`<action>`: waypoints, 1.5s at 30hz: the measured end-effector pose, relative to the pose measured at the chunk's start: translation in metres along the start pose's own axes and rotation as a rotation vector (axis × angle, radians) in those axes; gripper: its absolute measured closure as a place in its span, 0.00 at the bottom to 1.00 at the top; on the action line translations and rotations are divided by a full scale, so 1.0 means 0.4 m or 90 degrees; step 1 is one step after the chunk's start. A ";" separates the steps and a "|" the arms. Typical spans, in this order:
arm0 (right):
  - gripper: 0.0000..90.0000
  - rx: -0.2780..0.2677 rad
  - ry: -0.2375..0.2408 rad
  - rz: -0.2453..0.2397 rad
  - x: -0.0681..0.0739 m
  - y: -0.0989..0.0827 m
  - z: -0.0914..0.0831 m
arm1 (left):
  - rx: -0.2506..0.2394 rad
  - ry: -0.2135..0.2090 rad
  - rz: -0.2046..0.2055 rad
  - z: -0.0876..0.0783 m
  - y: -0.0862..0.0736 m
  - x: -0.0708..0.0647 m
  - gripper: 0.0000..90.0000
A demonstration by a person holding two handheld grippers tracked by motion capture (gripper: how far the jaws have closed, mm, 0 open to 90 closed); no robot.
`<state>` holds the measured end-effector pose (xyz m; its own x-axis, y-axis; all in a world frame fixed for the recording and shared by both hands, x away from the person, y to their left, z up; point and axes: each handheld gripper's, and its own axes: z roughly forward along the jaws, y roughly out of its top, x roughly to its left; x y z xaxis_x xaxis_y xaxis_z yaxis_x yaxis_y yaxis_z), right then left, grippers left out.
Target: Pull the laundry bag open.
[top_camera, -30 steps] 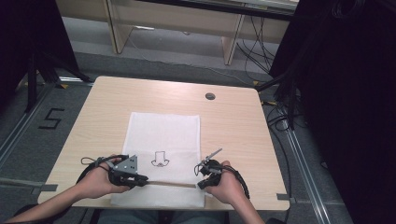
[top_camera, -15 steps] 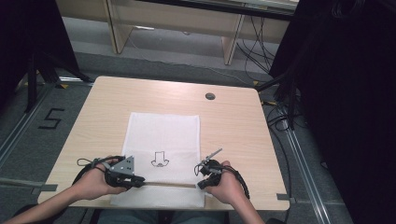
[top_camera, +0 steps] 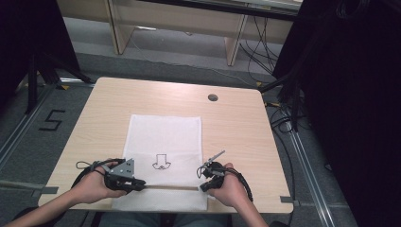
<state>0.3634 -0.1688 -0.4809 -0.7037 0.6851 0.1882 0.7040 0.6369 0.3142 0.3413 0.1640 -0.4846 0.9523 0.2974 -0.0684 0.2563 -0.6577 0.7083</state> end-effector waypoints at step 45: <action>1.00 0.002 0.001 0.003 0.001 0.000 0.000 | -0.005 0.024 -0.032 -0.066 -0.057 0.006 0.91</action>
<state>0.3632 -0.1684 -0.4808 -0.7010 0.6870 0.1915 0.7072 0.6350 0.3108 0.3335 0.1981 -0.4822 0.9315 0.3554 -0.0781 0.3020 -0.6356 0.7105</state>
